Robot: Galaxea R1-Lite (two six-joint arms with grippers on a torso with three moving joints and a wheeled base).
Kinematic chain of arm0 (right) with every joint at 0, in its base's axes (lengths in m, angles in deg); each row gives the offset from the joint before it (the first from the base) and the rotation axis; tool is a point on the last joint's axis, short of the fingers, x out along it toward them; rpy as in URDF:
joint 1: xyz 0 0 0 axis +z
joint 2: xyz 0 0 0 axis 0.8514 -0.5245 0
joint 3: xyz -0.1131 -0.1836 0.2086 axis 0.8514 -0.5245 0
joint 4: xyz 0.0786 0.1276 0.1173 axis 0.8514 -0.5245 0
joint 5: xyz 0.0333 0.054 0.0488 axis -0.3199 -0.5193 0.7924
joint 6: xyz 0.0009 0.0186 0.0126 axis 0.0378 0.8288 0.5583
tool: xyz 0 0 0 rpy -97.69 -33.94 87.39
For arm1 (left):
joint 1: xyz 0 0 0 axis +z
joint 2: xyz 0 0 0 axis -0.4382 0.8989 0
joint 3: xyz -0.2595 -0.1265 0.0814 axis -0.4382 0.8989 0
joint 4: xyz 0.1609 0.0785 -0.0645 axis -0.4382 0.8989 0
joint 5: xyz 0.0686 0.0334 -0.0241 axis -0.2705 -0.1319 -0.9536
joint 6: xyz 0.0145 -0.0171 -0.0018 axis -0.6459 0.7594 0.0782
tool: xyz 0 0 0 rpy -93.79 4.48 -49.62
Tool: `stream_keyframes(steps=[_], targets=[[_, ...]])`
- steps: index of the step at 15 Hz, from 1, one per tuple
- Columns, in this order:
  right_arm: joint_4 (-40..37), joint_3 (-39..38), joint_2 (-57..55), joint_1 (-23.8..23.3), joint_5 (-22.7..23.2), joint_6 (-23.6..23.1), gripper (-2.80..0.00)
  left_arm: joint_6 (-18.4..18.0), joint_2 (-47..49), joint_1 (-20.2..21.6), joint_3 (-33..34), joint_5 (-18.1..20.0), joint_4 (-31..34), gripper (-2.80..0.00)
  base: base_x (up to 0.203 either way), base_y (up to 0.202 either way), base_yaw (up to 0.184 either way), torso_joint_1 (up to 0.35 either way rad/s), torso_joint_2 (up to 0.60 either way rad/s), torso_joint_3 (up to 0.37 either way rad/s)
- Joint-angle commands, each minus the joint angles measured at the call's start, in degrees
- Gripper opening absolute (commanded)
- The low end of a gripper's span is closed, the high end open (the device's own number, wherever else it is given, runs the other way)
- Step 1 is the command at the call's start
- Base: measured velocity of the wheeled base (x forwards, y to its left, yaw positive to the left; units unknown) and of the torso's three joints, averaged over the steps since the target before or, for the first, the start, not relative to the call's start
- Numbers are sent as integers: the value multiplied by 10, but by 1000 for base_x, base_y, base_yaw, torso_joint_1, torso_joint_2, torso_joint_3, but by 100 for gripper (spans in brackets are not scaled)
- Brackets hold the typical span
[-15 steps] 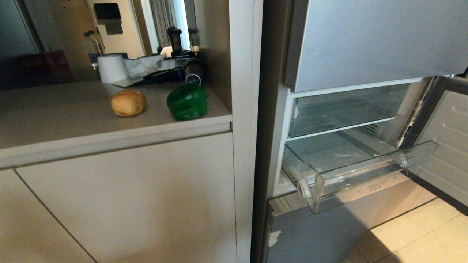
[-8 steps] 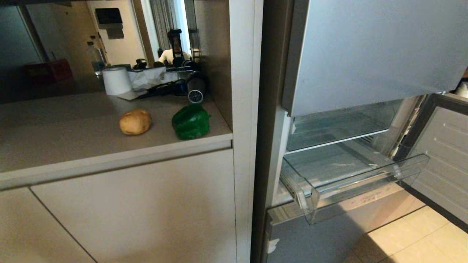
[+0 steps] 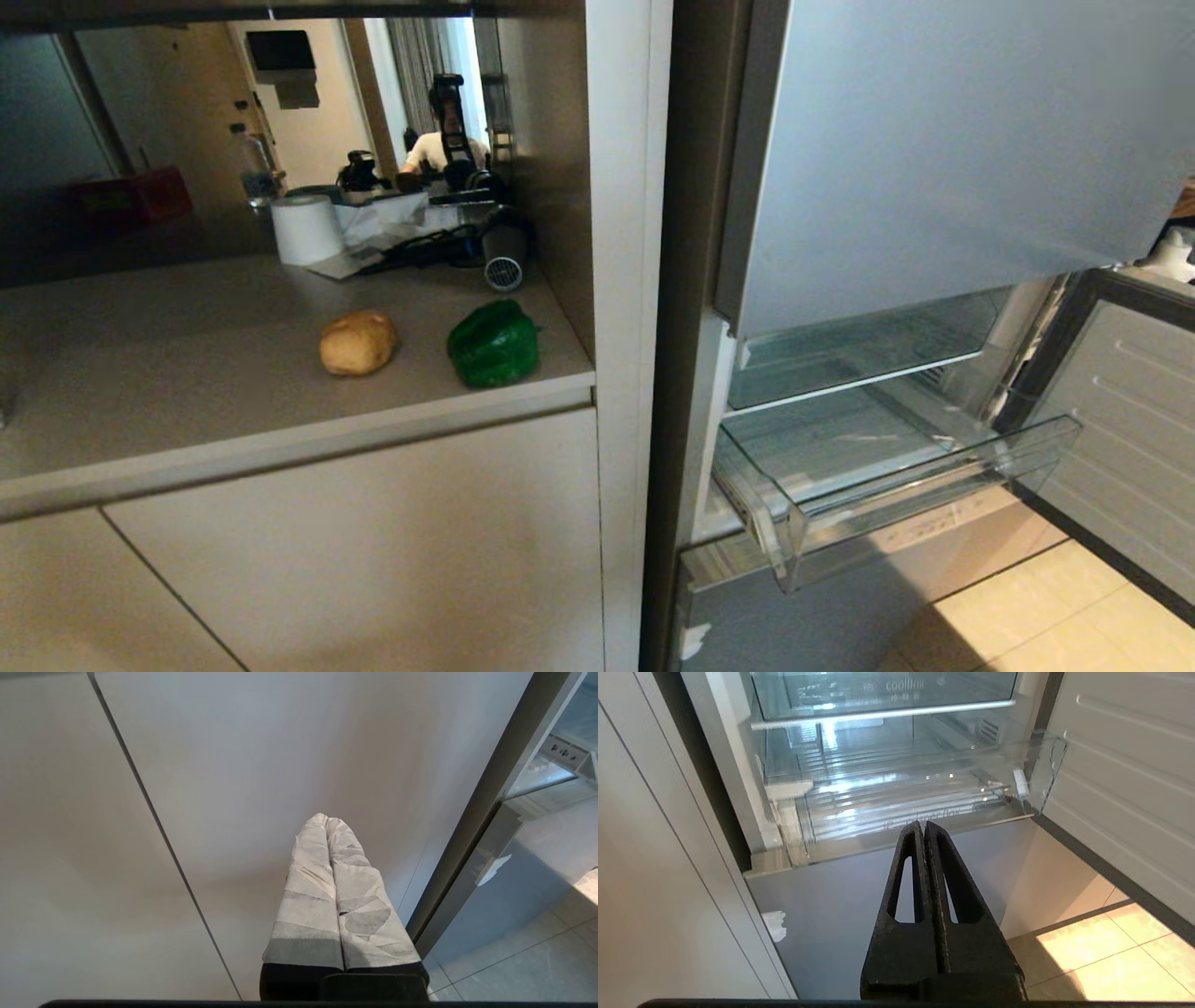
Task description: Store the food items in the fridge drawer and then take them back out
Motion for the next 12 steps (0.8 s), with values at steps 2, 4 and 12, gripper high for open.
stream_keyframes(steps=[2, 4, 12], targets=[[0, -15, -1, 0, 0, -13, -280, 0, 0, 0, 0, 0, 1, -280, 0, 0, 0, 31, -46, -27], [-5, -9, -1, 0, 6, -61, -280, 0, 0, 0, 0, 0, 1, -280, 0, 0, 0, 0, 0, 0], [-151, 258, -386, -1, 15, -10, -280, 0, 0, 0, 0, 0, 1, -280, 0, 0, 0, 0, 0, 0]])
